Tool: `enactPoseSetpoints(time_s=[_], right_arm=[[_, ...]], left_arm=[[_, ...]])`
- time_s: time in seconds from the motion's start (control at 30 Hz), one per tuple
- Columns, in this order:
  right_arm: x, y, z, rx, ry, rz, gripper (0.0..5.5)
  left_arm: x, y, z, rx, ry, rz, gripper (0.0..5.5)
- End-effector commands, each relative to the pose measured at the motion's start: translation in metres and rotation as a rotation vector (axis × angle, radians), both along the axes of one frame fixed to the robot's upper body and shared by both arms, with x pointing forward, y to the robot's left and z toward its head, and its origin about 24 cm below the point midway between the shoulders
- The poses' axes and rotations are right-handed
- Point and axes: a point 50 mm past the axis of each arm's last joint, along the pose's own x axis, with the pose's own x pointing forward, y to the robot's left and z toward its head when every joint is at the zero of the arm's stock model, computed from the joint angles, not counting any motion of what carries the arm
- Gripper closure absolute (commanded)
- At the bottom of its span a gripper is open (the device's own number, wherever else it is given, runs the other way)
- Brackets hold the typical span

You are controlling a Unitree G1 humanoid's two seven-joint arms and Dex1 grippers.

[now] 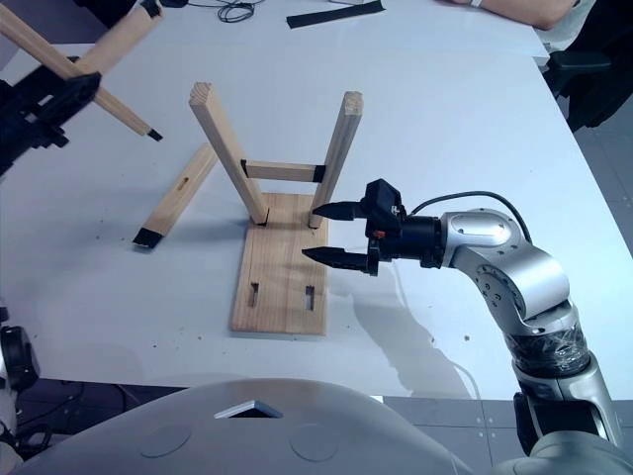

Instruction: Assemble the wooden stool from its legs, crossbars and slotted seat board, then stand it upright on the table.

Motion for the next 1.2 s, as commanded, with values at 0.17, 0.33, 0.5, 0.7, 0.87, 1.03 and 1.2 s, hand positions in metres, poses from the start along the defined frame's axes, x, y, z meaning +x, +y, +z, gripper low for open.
enactPoseSetpoints(time_s=[0.17,0.33,0.5,0.7,0.87,1.03,1.2], right_arm=[[0.001,0.002,0.005,0.009,0.001,-0.002,1.92],[0.0,-0.007,0.007,0.011,0.002,-0.037,1.92],[0.002,-0.019,0.011,0.005,-0.004,-0.087,1.92],[0.005,-0.026,0.014,-0.024,-0.009,-0.082,1.92],[0.009,-0.034,0.013,-0.044,-0.005,-0.095,1.92],[0.008,-0.041,0.011,-0.06,0.01,-0.098,1.92],[0.009,-0.042,0.011,-0.065,0.018,-0.09,1.92]], left_arm=[[0.006,0.008,0.01,-0.058,-0.052,0.014,3.43],[-0.024,0.018,0.059,-0.219,-0.131,-0.148,3.43],[-0.066,-0.02,0.108,-0.278,-0.145,-0.556,3.43],[-0.089,-0.083,0.106,-0.254,-0.043,-0.832,3.43],[-0.094,-0.107,0.06,-0.185,0.096,-0.845,3.43],[-0.099,-0.106,0.022,-0.073,0.169,-0.829,3.43],[-0.099,-0.103,0.006,-0.057,0.201,-0.823,3.43]])
